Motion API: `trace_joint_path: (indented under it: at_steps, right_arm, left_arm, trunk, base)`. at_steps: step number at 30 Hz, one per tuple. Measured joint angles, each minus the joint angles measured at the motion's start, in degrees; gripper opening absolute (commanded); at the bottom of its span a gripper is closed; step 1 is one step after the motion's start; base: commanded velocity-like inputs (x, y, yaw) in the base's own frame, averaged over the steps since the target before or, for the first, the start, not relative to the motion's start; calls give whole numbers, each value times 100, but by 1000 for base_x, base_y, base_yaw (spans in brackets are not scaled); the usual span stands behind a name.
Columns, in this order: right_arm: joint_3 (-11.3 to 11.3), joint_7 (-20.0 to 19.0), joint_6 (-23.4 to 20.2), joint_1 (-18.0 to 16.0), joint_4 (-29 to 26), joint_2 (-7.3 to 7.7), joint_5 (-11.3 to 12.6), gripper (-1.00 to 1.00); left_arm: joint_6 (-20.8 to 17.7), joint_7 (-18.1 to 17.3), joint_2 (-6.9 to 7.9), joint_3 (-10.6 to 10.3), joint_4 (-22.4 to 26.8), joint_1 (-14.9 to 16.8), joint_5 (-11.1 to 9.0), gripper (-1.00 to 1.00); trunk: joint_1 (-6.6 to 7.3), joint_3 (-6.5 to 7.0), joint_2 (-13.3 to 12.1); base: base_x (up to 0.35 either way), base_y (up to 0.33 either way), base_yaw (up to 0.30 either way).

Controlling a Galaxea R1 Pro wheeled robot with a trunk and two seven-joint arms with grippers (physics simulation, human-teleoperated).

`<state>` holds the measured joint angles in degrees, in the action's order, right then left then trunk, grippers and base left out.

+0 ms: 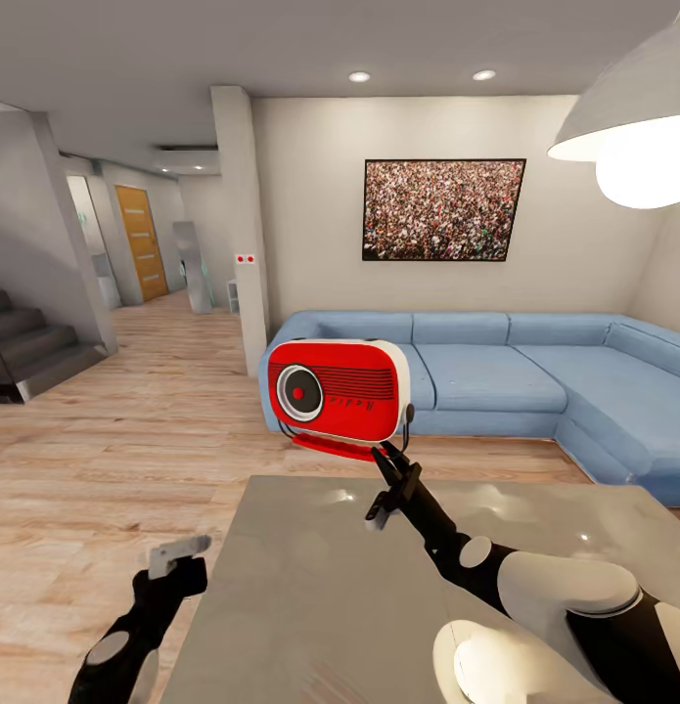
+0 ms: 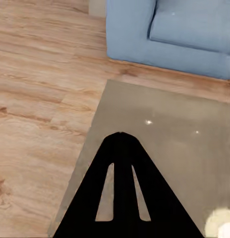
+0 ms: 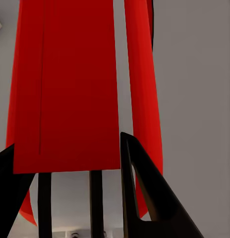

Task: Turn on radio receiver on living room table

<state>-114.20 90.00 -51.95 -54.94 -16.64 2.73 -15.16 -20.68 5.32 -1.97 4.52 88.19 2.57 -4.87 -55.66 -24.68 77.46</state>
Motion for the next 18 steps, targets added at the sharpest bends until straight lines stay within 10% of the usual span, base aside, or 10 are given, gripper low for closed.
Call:
trace_joint_path:
  at_steps: [4, 18]
  right_arm:
    - [-2, 0, -1, -4, -1, 0, 3, -100]
    - [3, 0, -1, -5, 3, 5, 4, -100]
  left_arm:
    - [-232, 14, -480, -276, 14, 281, 34, -100]
    - [-305, -305, -803, -780, -13, 856, -3, -100]
  trunk:
    - [0, 0, 0]
    - [0, 0, 0]
  base:
    - [0, 0, 0]
    - [0, 0, 0]
